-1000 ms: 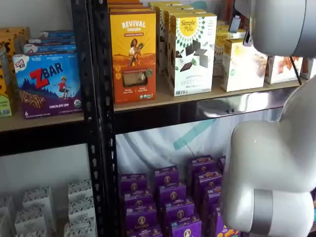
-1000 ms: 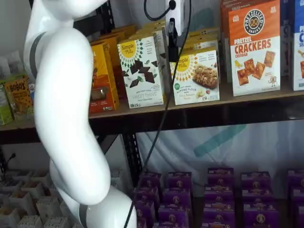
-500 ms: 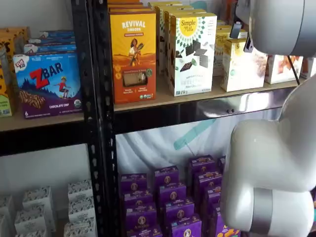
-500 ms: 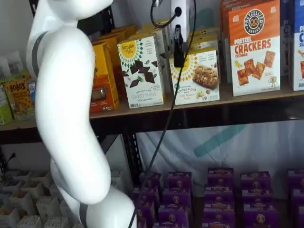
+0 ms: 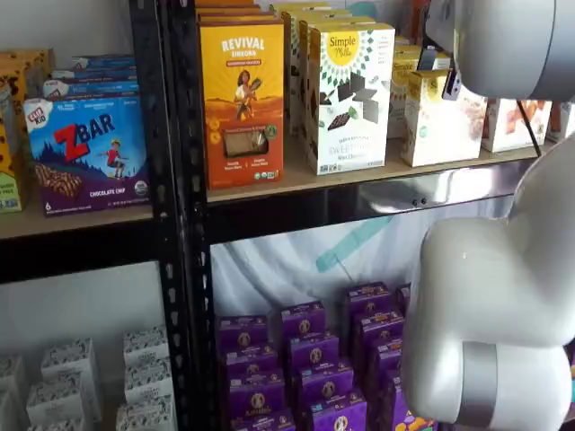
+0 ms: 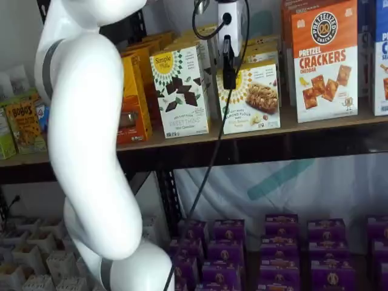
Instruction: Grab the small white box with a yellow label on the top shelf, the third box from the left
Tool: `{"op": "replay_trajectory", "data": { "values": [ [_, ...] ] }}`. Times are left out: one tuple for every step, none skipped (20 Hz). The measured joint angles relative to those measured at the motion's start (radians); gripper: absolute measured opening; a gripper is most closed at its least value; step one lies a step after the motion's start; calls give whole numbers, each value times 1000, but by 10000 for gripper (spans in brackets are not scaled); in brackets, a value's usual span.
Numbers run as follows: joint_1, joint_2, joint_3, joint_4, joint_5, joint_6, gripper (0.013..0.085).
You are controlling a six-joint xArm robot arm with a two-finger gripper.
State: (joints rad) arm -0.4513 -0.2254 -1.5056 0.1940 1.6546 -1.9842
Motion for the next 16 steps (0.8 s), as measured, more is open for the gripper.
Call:
{"op": "replay_trajectory", "data": {
  "values": [
    [3, 7, -10, -10, 11, 2, 850],
    [6, 13, -17, -18, 20, 4, 850],
    [9, 19, -25, -30, 29, 5, 850],
    [11, 21, -27, -37, 32, 6, 850],
    [14, 23, -29, -45, 34, 7, 850],
    [16, 23, -29, -51, 34, 8, 850],
    [18, 23, -27, -56, 33, 9, 850],
    [21, 23, -26, -62, 33, 11, 850],
    [23, 22, -24, -66, 31, 12, 850],
    [25, 22, -22, -69, 30, 13, 850],
    [27, 22, -22, -74, 30, 15, 850],
    [30, 23, -22, -78, 33, 16, 850],
    [33, 25, -23, -83, 36, 19, 850],
    [36, 27, -27, -88, 41, 21, 850],
    [39, 30, -31, -93, 47, 23, 850],
    [41, 32, -33, -97, 51, 25, 850]
  ]
}}
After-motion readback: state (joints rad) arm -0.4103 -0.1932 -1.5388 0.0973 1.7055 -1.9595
